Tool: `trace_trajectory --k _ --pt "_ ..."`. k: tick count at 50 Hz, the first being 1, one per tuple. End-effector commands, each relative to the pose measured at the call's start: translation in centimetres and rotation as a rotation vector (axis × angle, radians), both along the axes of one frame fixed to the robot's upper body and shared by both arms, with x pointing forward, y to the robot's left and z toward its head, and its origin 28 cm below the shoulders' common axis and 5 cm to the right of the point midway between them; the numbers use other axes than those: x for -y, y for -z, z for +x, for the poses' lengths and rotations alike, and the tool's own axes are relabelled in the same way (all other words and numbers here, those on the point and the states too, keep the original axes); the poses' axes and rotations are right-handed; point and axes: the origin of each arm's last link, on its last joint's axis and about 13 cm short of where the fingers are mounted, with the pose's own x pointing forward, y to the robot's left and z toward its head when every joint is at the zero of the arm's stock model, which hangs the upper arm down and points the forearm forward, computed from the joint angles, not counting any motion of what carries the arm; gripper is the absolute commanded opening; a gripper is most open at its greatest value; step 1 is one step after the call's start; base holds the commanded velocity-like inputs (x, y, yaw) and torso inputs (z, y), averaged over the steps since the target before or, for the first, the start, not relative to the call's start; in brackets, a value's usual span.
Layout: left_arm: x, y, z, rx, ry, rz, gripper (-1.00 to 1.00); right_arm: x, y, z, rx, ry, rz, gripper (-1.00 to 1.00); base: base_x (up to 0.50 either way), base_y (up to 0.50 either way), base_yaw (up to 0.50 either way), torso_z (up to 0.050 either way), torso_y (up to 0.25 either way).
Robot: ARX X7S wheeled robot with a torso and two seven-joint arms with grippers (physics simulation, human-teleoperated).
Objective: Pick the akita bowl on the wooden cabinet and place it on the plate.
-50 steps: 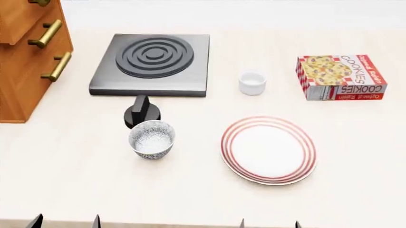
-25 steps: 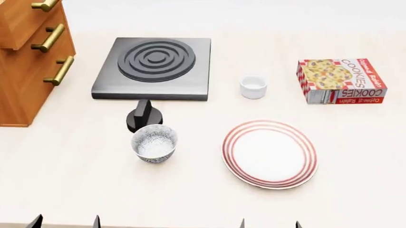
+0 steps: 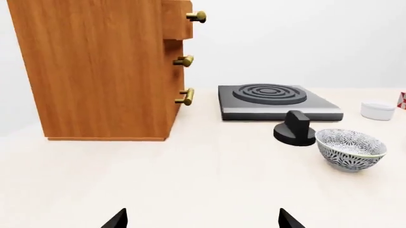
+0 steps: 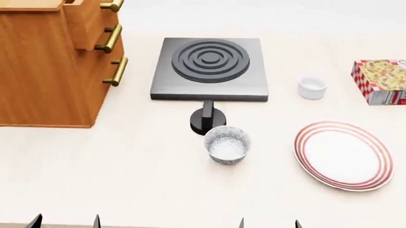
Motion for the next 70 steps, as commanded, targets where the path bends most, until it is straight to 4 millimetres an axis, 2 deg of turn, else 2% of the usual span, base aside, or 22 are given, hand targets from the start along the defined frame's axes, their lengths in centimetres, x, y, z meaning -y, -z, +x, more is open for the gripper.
trace_trajectory --k 1,20,36,40,41,43,45,47,50,55,60,70 --pt "0.0 0.0 0.0 -0.002 -0.002 0.003 1.00 0.0 0.0 0.0 -0.001 0.000 0.000 1.00 0.00 0.50 0.00 0.000 0.000" --pt "0.0 0.1 0.0 -0.008 -0.004 0.016 1.00 0.0 0.0 -0.1 -0.002 -0.001 0.000 1.00 0.00 0.50 0.00 0.000 0.000" --pt "0.0 0.1 0.0 -0.010 -0.044 0.051 1.00 0.0 0.1 0.0 0.003 0.021 -0.002 1.00 0.00 0.00 0.00 0.000 0.000" --pt "-0.1 0.3 0.4 -0.088 -0.077 0.079 1.00 -0.1 0.0 0.0 0.009 0.025 -0.037 1.00 0.00 0.00 0.00 0.000 0.000" --pt "-0.1 0.2 0.7 -0.101 -0.137 0.106 1.00 -0.1 -0.7 0.0 0.023 0.020 0.016 1.00 0.00 0.00 0.00 0.000 0.000" --pt "-0.1 -0.7 0.7 -0.050 -0.139 0.106 1.00 0.0 -1.8 0.2 0.063 0.028 -0.004 1.00 0.00 0.00 0.00 0.000 0.000" --pt "0.0 -2.0 0.7 -0.001 -0.045 0.051 1.00 -0.1 -3.1 0.4 0.102 0.036 -0.009 1.00 0.00 0.00 0.00 0.000 0.000" --pt "0.0 -3.2 0.7 0.066 -0.069 0.071 1.00 0.0 -4.2 0.5 0.135 0.035 0.000 1.00 0.00 0.00 0.00 0.000 0.000" --pt "0.1 -4.3 1.0 0.062 -0.018 0.040 1.00 0.1 -5.5 0.6 0.170 0.037 0.021 1.00 0.00 0.00 0.00 0.000 0.000" --pt "0.3 -5.9 1.3 0.127 0.013 0.056 1.00 0.1 -7.2 0.3 0.226 0.046 0.017 1.00 0.00 0.00 0.00 0.000 0.000" --pt "0.4 -8.1 1.3 0.193 -0.007 0.044 1.00 -0.1 -9.8 -0.6 0.300 0.023 0.007 1.00 0.00 0.00 0.00 0.000 0.000" --pt "-0.2 -10.8 1.1 0.276 -0.020 0.022 1.00 -0.7 -12.7 -2.0 0.388 0.002 -0.015 1.00 0.00 0.00 0.00 0.000 0.000"
